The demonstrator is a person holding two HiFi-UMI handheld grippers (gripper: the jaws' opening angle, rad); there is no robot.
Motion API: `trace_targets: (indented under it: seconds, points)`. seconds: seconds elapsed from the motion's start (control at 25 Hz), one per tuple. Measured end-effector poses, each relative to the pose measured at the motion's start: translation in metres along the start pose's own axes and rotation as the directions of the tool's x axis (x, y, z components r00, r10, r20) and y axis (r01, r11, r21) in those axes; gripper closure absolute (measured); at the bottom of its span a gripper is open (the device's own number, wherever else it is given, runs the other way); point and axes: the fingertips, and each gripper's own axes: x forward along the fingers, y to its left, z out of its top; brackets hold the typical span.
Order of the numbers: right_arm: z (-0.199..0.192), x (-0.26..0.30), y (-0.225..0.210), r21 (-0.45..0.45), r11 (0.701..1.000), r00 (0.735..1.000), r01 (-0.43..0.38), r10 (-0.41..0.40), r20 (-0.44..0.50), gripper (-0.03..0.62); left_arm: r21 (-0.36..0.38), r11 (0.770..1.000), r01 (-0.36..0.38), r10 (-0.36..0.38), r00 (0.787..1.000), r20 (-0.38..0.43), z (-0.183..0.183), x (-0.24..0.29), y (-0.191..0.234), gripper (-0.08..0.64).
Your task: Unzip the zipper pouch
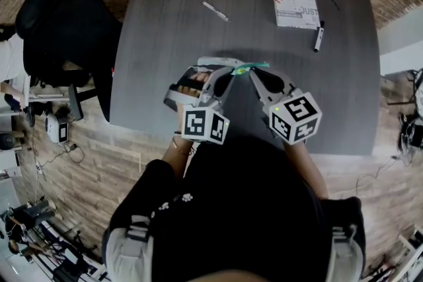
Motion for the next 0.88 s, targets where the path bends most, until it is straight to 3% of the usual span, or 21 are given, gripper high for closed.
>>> trace_targets:
  seconds: [0.88]
  points:
    - [-0.009, -0.007, -0.014, -0.032, 0.997, 0.997, 0.070, -0.071, -0.026, 0.592, -0.118, 0.993, 0.033, -0.028, 0.999, 0.040, 0.003, -0.004, -0.005, 0.555]
